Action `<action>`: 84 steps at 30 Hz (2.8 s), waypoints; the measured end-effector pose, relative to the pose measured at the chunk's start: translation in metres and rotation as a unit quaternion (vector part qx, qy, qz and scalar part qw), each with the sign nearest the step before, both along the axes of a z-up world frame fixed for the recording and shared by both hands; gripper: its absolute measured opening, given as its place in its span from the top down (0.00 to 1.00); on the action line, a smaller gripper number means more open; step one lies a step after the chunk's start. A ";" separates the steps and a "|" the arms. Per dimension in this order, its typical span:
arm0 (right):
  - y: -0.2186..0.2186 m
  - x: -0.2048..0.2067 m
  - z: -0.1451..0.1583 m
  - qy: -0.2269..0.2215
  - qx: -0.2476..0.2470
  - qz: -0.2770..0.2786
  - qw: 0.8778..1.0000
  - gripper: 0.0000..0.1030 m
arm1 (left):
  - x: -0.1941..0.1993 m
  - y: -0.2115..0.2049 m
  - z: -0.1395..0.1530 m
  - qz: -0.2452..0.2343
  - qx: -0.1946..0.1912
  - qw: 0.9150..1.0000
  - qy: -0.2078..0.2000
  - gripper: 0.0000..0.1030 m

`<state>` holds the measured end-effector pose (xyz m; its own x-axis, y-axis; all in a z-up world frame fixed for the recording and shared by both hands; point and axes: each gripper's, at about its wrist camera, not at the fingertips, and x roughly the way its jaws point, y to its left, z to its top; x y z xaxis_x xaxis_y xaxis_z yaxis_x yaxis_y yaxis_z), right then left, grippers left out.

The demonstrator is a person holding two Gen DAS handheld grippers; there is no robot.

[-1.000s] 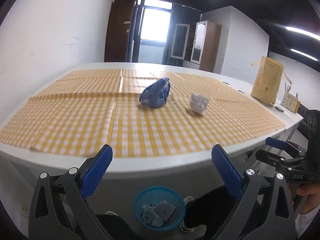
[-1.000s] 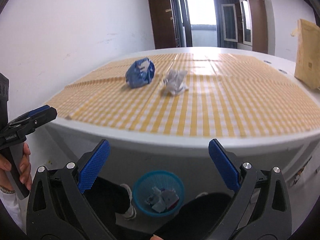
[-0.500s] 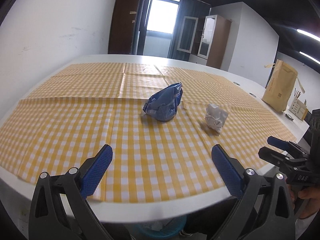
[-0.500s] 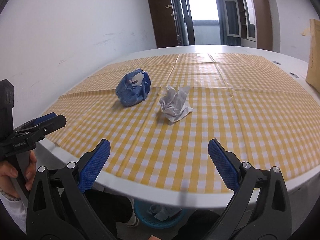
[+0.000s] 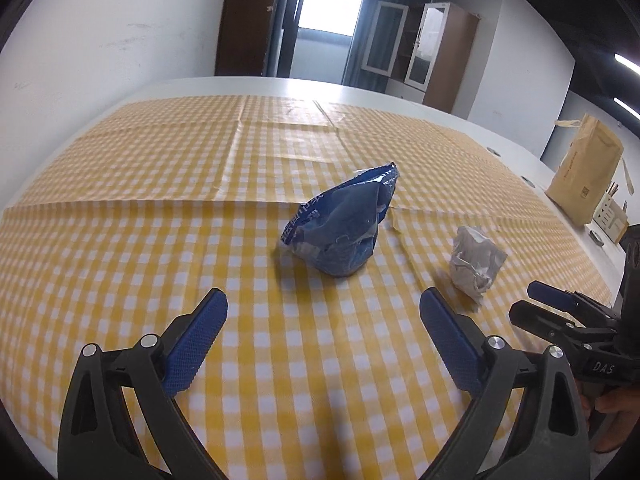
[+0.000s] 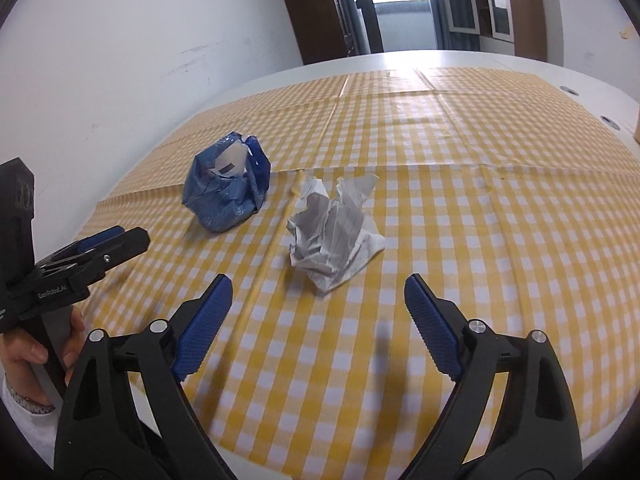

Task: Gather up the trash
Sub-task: 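Raise both tools up to the blue bag and white paper on the table, then grasp the blue plastic bag with the left tool while the right tool grasps the crumpled white paper, then carry the blue bag and crumpled white paper down over the blue basket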

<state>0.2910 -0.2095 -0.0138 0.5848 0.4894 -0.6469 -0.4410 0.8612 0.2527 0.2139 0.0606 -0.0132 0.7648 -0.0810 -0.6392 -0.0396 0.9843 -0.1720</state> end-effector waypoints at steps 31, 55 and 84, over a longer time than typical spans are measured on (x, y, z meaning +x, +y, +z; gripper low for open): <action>0.026 0.024 -0.007 0.010 -0.032 0.021 0.999 0.70 | 0.040 -0.008 0.005 -0.006 -0.003 1.000 0.000 0.58; -0.020 -0.090 0.014 -0.045 -0.009 0.027 0.999 0.70 | -0.081 -0.035 0.025 -0.046 -0.022 0.996 -0.068 0.58; -0.034 -0.209 0.001 -0.063 -0.008 0.076 0.995 0.70 | -0.221 -0.042 -0.009 -0.076 -0.055 0.993 -0.072 0.58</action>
